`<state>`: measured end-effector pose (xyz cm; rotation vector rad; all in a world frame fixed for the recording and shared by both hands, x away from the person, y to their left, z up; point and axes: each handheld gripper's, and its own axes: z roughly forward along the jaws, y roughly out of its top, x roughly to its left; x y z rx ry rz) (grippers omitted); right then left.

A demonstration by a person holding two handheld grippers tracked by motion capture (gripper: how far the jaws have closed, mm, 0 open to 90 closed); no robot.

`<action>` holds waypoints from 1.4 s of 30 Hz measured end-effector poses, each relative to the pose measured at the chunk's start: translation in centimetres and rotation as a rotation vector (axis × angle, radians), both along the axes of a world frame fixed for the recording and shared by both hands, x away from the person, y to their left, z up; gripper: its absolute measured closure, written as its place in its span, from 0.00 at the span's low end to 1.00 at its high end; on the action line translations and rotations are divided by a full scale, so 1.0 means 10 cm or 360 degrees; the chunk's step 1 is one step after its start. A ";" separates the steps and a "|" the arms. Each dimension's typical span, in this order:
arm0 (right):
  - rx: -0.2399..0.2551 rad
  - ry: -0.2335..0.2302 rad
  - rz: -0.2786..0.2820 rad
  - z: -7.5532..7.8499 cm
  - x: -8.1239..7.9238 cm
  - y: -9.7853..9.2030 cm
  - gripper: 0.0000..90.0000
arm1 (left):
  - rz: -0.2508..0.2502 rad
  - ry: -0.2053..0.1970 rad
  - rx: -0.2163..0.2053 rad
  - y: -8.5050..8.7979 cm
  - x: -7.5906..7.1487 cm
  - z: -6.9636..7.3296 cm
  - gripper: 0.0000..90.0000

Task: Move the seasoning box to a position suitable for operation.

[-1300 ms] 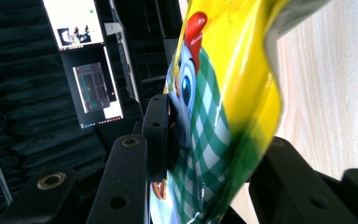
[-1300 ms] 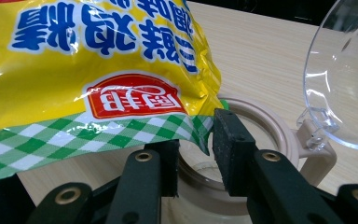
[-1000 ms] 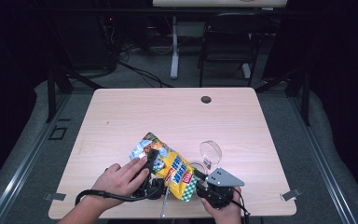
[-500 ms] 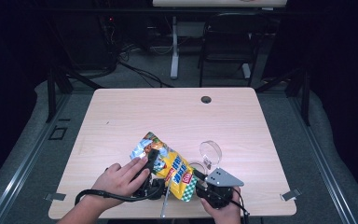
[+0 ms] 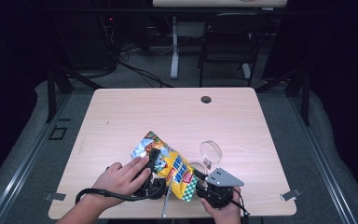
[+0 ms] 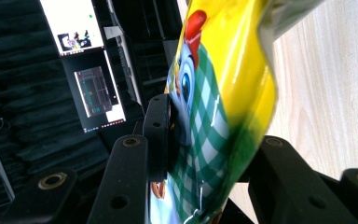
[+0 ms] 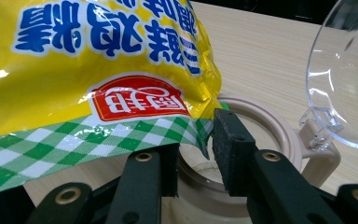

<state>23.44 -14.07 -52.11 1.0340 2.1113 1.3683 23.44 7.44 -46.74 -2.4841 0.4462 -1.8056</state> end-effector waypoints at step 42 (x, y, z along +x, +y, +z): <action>0.0019 -0.0003 0.0001 0.00 0.02 0.01 0.80 | -0.0018 -0.0005 0.0050 -0.05 -0.01 0.04 0.76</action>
